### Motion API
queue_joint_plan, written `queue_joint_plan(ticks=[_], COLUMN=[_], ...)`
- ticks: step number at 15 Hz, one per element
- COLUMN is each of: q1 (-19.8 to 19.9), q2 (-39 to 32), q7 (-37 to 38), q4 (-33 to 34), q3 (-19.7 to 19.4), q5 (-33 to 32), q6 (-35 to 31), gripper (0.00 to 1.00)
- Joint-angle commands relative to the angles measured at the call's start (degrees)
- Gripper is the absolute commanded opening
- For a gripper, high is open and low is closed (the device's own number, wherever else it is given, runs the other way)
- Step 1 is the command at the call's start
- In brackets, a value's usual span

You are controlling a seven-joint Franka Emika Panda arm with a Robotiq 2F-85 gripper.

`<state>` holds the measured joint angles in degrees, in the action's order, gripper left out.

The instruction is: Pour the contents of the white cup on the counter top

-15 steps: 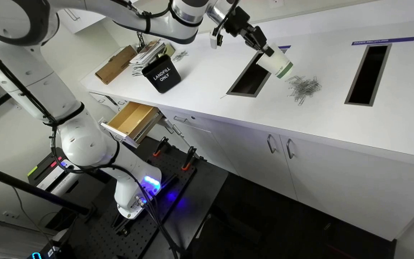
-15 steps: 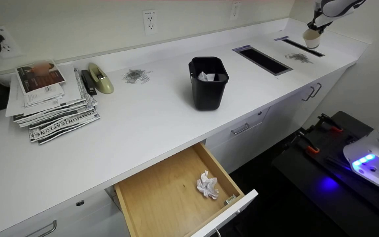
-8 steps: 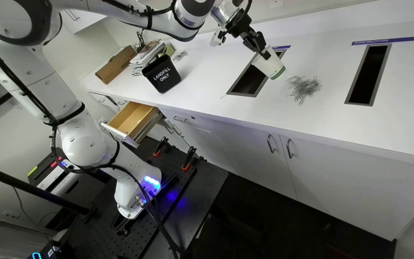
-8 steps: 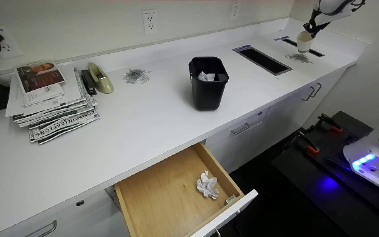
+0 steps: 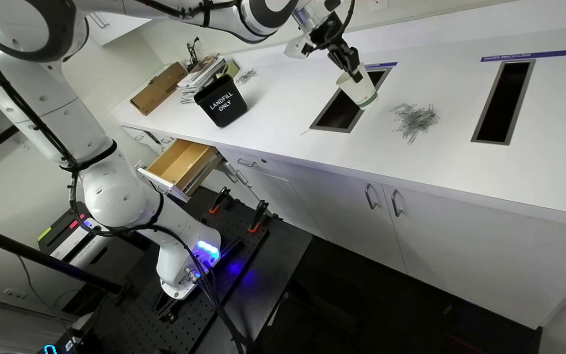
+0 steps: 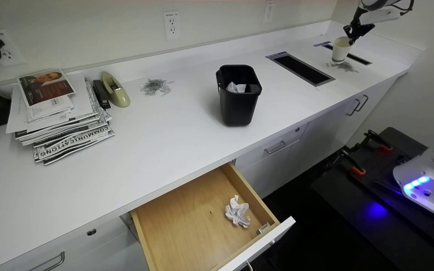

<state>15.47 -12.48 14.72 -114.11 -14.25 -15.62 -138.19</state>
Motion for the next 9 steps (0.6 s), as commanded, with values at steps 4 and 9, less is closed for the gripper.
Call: queue_joint_plan(ticks=[4,9], q1=[-1.1,1.1], q2=[-0.4,-5.5], q7=[-0.3,-6.3], q4=[0.3,7.5], q3=[-1.3,1.1], q5=[0.4,14.5], q6=[0.1,7.0], gripper=[0.04,0.01])
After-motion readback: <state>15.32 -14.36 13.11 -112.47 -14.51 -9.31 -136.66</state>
